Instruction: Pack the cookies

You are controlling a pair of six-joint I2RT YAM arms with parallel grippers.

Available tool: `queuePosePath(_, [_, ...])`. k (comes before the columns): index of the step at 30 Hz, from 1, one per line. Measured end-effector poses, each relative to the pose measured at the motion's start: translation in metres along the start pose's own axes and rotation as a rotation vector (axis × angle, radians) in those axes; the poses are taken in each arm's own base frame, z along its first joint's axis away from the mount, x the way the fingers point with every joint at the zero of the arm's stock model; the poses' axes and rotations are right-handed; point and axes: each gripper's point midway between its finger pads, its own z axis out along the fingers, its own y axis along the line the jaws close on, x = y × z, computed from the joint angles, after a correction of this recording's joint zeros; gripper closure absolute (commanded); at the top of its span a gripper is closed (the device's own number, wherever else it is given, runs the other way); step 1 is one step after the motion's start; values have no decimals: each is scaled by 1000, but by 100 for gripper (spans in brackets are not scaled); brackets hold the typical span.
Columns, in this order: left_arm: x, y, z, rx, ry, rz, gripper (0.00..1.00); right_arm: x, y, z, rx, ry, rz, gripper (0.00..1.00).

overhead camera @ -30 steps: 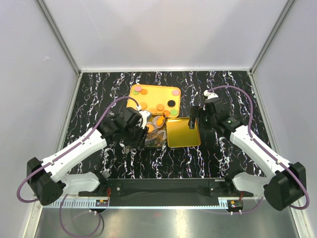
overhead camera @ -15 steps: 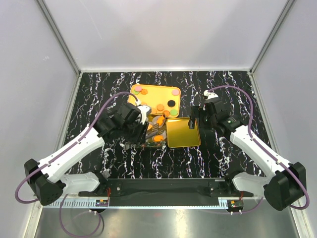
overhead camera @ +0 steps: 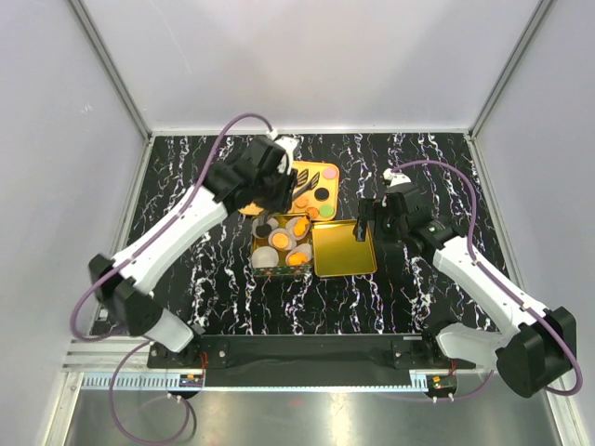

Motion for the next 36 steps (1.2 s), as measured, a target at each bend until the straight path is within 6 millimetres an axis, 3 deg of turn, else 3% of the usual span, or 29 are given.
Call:
queuePosePath(5, [-30,9,47,-57,14,1,59,-4,2,-5,-11,-20,2,0])
queuePosePath(13, [-36,14,107,-98,79,21,59,-4,3,-7,-19,-23,2,0])
queuePosePath(20, [-26,17,127,-108,120,29,56,-5,3,-8,-21,-25,2,0])
queuePosePath(36, [-24,17,147,-103,121,39,52,-5,3,-8,-22,-25,2,0])
